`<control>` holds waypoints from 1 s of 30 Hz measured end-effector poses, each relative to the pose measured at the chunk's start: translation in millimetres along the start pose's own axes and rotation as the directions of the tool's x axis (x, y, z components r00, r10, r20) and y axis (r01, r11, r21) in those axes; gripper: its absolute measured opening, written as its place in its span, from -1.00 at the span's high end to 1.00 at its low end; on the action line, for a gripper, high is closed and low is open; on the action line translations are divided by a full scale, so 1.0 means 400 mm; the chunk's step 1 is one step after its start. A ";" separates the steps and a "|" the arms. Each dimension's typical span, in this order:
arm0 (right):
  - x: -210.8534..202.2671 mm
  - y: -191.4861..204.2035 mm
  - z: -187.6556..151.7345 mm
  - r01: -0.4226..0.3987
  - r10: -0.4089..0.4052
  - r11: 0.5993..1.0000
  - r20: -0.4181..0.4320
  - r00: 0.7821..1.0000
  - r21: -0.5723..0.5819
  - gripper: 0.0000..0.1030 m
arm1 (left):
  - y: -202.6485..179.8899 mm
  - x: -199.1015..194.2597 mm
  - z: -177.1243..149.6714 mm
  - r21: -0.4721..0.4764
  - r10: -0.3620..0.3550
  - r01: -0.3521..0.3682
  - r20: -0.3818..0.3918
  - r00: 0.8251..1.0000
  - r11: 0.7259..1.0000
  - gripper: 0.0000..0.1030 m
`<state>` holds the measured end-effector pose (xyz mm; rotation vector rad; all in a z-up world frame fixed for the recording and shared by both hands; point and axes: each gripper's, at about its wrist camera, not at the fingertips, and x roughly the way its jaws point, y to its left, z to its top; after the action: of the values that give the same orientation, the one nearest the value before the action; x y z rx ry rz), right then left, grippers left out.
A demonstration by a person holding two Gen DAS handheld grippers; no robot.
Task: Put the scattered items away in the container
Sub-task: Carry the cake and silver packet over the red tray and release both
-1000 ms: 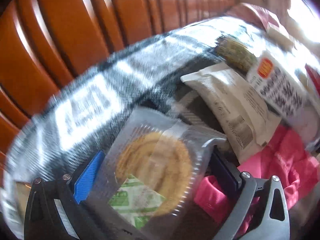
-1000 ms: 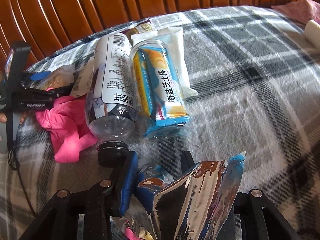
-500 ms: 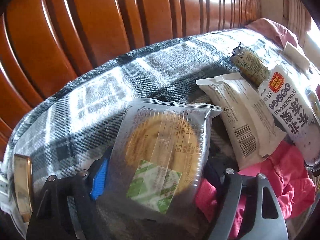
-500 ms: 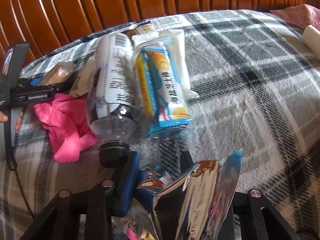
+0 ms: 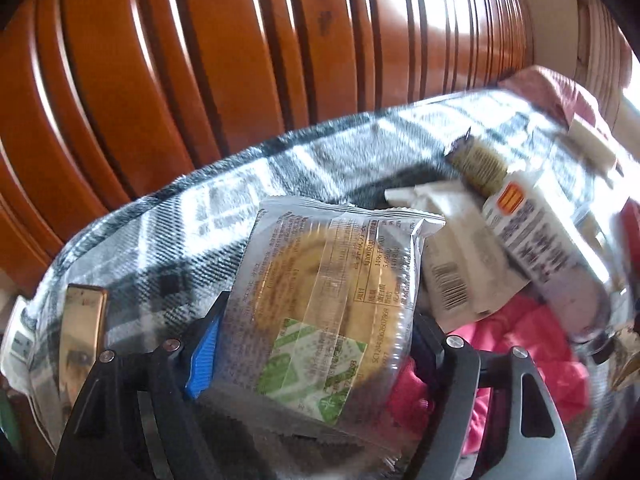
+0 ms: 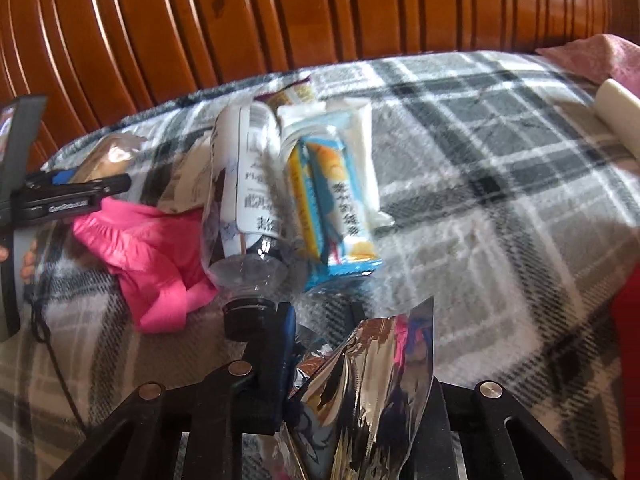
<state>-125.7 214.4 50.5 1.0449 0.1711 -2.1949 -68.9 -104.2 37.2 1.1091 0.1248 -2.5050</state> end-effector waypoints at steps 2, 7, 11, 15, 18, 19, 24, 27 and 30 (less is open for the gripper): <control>-0.017 -0.009 0.001 -0.012 0.012 0.999 0.018 1.000 0.031 0.56 | 0.002 -0.025 0.004 -0.009 -0.009 0.009 0.013 1.000 1.000 -0.56; -0.055 -0.021 -0.013 -0.019 0.017 0.997 0.037 0.999 0.071 0.56 | -0.009 -0.091 0.007 0.004 0.007 -0.007 0.057 0.998 1.000 -0.56; -0.083 -0.029 -0.025 -0.036 0.031 0.994 0.055 0.998 0.106 0.56 | -0.012 -0.147 0.008 -0.012 -0.031 0.032 0.080 0.996 0.999 -0.57; -0.129 -0.050 -0.027 -0.036 0.020 0.988 0.109 0.994 0.149 0.56 | -0.045 -0.204 0.015 0.043 -0.044 0.039 0.107 0.993 0.998 -0.57; -0.165 -0.061 -0.029 0.007 -0.027 0.988 0.130 0.991 0.154 0.56 | -0.092 -0.245 0.028 0.099 -0.063 0.050 0.126 0.990 0.994 -0.57; -0.177 -0.065 -0.033 0.025 -0.047 0.987 0.135 0.990 0.159 0.56 | -0.110 -0.256 0.035 0.110 -0.076 0.062 0.129 0.989 0.992 -0.57; -0.251 -0.114 -0.062 0.129 -0.163 0.970 0.157 0.974 0.208 0.56 | -0.228 -0.322 0.081 0.142 -0.206 0.183 0.170 0.964 0.973 -0.57; -0.311 -0.175 -0.084 0.208 -0.253 0.943 0.154 0.955 0.260 0.56 | -0.341 -0.348 0.114 0.191 -0.278 0.242 0.192 0.941 0.951 -0.57; -0.376 -0.243 -0.109 0.284 -0.338 0.910 0.145 0.930 0.303 0.56 | -0.476 -0.357 0.152 0.265 -0.367 0.316 0.174 0.914 0.911 -0.57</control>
<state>-94.1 384.3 114.4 0.9953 -0.0667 -2.6581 -98.6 101.7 167.6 0.9496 -0.0419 -3.0068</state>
